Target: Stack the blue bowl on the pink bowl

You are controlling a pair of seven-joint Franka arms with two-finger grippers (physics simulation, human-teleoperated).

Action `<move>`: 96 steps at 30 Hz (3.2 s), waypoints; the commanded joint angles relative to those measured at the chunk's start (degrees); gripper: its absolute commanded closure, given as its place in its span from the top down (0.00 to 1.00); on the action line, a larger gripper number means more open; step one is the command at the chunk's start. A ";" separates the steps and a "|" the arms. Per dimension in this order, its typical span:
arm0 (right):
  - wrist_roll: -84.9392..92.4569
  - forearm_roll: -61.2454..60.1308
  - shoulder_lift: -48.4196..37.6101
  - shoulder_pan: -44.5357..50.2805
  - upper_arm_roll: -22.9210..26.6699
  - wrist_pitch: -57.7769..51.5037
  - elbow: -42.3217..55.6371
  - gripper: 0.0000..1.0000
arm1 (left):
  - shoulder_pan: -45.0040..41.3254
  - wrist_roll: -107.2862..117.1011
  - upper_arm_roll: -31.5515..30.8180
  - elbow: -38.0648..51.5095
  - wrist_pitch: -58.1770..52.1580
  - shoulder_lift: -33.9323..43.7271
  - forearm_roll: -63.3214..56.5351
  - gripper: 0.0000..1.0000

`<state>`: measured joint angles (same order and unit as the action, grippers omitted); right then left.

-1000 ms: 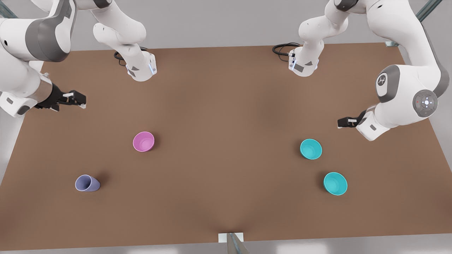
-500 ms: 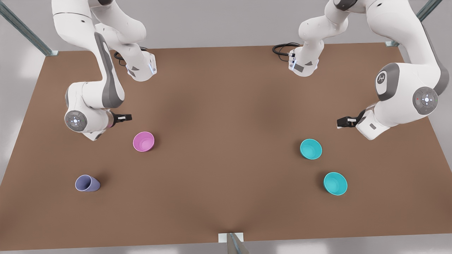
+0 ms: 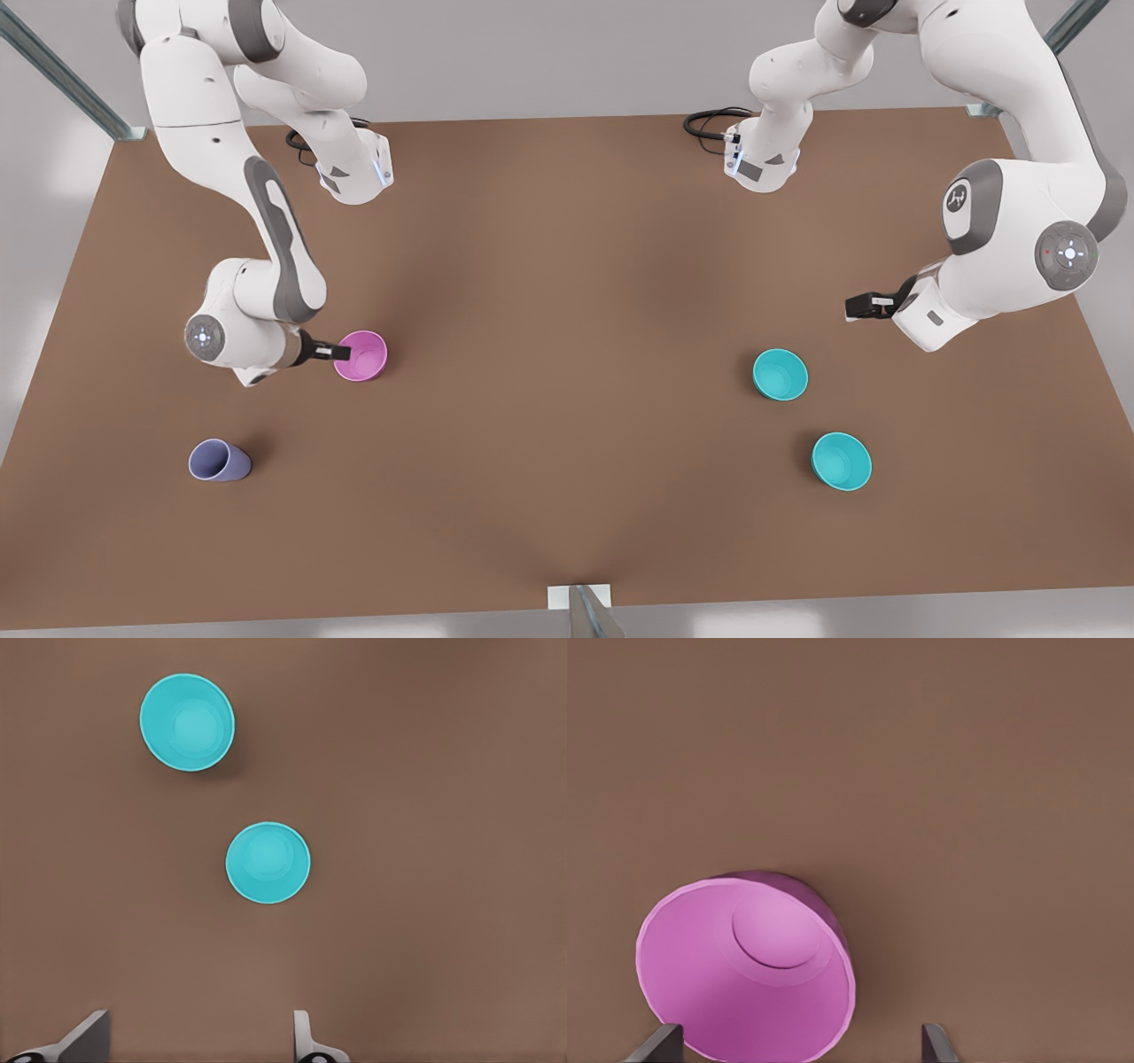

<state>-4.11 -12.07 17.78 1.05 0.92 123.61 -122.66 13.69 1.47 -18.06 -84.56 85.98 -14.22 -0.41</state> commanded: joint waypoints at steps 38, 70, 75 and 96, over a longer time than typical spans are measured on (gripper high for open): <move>-40.62 -8.05 37.59 30.06 -7.68 17.63 49.62 0.40 | 0.73 1.17 0.22 -0.26 1.46 -3.71 0.32 1.00; 6.92 17.35 -1.34 -10.28 -7.25 -51.63 46.19 1.00 | -8.76 0.11 12.70 -23.46 38.65 -14.53 14.38 0.21; 6.57 17.26 -1.26 -10.37 -7.25 -51.45 46.37 1.00 | -28.27 33.67 12.62 -18.81 37.94 -9.51 13.77 0.21; 5.87 16.82 -0.29 -10.28 -7.25 -51.45 46.37 1.00 | -41.46 55.49 12.26 20.30 20.45 -35.79 6.73 0.21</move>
<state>-0.32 4.78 17.54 -9.23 -6.32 72.20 -76.31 -27.83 40.10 -5.78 -64.48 107.19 -50.00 6.08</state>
